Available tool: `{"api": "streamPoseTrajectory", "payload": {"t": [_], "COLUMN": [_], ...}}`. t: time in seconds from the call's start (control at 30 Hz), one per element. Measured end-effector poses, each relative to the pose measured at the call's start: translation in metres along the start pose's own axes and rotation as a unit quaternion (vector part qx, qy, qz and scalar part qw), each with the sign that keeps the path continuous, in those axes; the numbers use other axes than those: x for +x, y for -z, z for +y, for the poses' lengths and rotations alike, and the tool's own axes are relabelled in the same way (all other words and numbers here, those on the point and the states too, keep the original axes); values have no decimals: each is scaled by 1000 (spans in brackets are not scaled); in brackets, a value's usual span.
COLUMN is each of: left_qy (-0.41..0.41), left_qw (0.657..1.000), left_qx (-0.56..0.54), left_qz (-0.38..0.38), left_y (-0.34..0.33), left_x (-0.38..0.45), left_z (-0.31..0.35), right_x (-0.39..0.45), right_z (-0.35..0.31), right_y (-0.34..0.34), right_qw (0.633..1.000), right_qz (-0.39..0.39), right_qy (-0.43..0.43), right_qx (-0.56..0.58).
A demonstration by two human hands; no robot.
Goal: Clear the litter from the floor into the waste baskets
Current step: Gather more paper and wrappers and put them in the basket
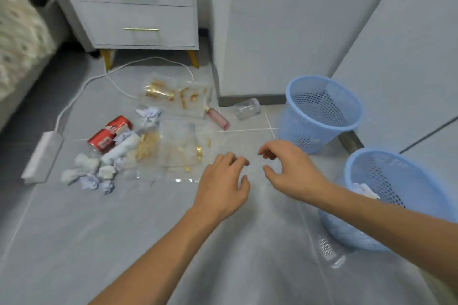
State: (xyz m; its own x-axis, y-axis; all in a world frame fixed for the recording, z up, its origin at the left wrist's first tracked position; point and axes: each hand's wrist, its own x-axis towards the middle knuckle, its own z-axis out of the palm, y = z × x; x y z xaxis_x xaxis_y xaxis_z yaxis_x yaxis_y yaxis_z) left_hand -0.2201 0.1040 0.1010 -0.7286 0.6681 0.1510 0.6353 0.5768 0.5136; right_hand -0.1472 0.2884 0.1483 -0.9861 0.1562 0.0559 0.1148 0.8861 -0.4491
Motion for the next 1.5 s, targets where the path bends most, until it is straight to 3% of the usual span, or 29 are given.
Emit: {"api": "streamPoseTrajectory", "payload": {"t": [0.2,0.4,0.57,0.9,1.07,1.3,1.5], "left_qy": [154,296,358,369,346,237,231], "left_qw": [987,950,924,926,930,955,961], "left_qx": [35,69,66,78,106,174,126], "left_qz": [42,73,115,15,-61,38,80], "left_y": [33,50,52,55,54,38,44], "left_x": [-51,-103,-112,-79,-68,-120,-146], "left_z": [-123,-228,-300,-373,-392,-384,-354], "right_x": [69,113,144,179,170,148,138], "right_z": [-82,-150,-205,-247,-239,-218,-210], "right_y": [-93,-175,-251,-342,-360,-359,-336], "right_qw": [988,929,908,958,946,933,943], "right_qz": [-106,-266,-278,-198,-184,-170,-146], "right_qy": [112,254,311,200,236,289,297], "right_qx": [28,-23,-25,-54,-126,-134,-44]}}
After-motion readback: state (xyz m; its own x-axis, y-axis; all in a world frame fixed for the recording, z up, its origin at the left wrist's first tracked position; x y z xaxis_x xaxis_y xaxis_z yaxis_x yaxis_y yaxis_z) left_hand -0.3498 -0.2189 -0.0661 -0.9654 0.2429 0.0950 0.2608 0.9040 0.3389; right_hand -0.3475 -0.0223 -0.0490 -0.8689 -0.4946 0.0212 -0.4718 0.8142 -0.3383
